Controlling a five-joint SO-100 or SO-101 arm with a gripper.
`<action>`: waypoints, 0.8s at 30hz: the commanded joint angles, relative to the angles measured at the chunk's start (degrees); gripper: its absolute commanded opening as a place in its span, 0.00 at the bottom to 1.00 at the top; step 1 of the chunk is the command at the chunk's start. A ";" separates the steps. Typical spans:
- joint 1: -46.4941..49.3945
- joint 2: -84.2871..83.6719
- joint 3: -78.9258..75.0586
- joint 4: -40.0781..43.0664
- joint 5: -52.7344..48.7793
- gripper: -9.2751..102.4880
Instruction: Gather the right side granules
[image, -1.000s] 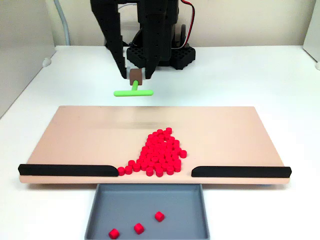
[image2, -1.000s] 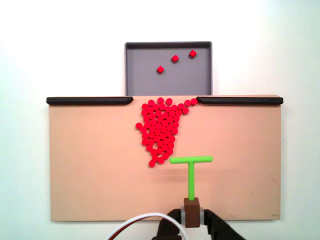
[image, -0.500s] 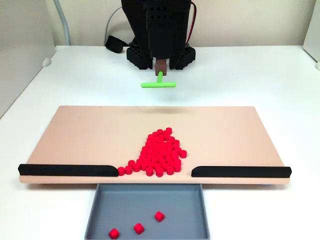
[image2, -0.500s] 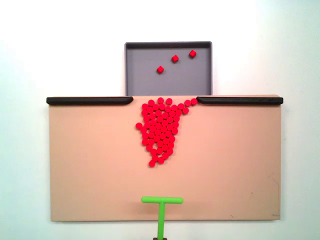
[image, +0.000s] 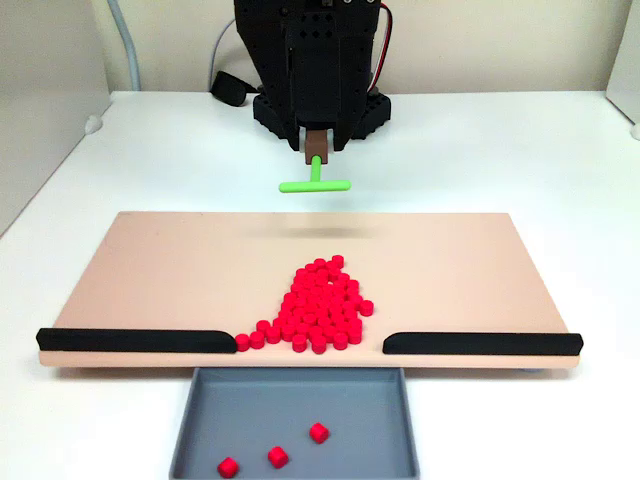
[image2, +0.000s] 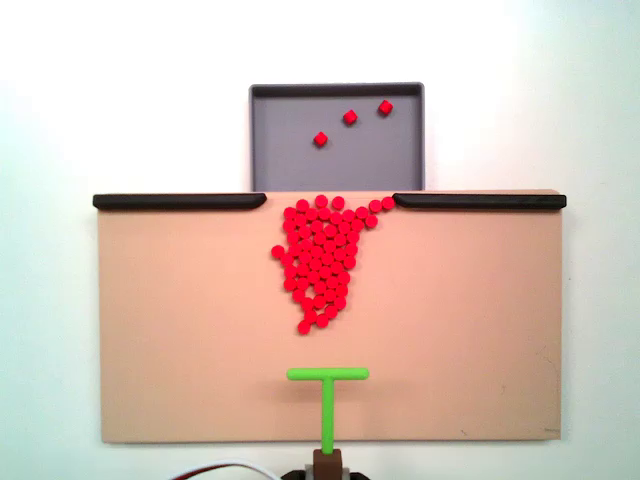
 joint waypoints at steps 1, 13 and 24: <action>0.35 0.35 -2.02 0.09 -0.35 0.08; 0.44 1.58 -2.02 0.09 -1.76 0.08; 0.79 1.32 -2.02 0.09 -2.64 0.08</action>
